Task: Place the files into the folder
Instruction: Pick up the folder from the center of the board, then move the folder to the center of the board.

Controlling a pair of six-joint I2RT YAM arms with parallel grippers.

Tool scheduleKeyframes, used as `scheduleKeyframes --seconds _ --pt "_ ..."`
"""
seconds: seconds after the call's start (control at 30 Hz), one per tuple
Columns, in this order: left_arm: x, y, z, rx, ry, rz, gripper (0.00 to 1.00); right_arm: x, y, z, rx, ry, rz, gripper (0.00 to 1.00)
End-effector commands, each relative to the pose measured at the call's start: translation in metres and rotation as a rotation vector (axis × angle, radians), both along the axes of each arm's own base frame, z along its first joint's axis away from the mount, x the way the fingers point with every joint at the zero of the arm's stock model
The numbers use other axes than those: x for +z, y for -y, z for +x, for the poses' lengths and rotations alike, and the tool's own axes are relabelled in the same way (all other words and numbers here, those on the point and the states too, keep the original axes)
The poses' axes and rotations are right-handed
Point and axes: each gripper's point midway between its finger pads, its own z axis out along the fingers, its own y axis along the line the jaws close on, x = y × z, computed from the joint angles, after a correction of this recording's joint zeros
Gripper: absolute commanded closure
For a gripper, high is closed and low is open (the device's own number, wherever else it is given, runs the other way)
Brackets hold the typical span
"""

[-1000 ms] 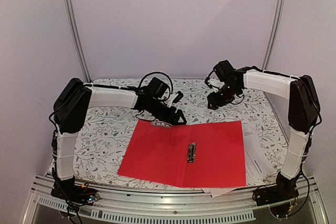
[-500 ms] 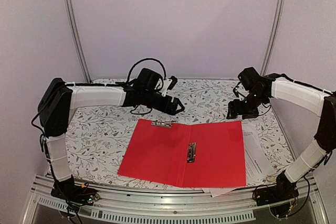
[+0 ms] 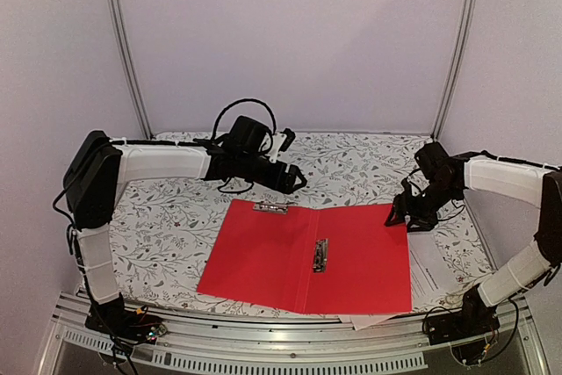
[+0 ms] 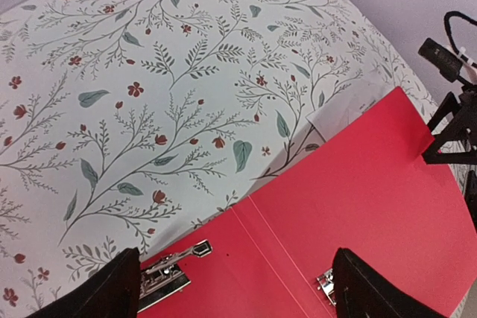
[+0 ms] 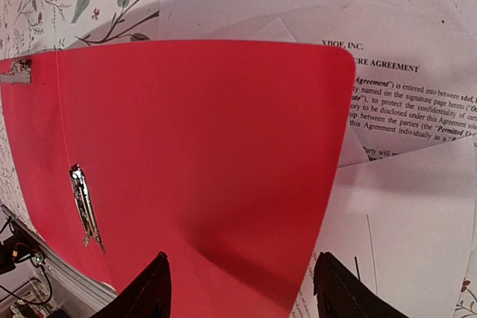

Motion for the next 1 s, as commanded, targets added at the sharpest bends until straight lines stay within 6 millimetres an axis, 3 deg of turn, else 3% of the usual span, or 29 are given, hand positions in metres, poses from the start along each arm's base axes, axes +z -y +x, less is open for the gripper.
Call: scheduleKeyframes --seconds 0.0,0.1,0.2,0.43,0.57,0.8,0.87,0.97 --pt "0.012 -0.003 0.002 0.004 0.030 -0.009 0.12 -0.003 -0.022 0.014 -0.022 0.025 0.149 0.41" --pt "0.014 -0.004 0.001 -0.001 0.036 -0.010 0.12 0.000 -0.032 0.023 -0.022 0.048 0.205 0.61" --pt "0.016 -0.007 0.001 0.006 0.041 -0.003 0.12 0.005 -0.040 0.038 -0.031 0.087 0.244 0.73" --pt "0.029 -0.018 0.005 0.050 0.081 0.021 0.11 0.023 -0.066 0.091 -0.068 0.199 0.328 1.00" --pt "0.034 -0.021 0.008 0.062 0.095 0.031 0.12 0.032 -0.082 0.124 -0.090 0.248 0.383 1.00" --pt "0.035 -0.024 0.011 0.072 0.106 0.053 0.11 0.029 -0.116 0.173 -0.080 0.264 0.429 1.00" --pt "0.034 -0.023 0.011 0.066 0.104 0.054 0.11 0.018 -0.123 0.183 -0.071 0.250 0.429 0.90" --pt "0.034 -0.021 0.011 0.060 0.098 0.051 0.10 0.011 -0.115 0.190 -0.076 0.256 0.358 0.56"
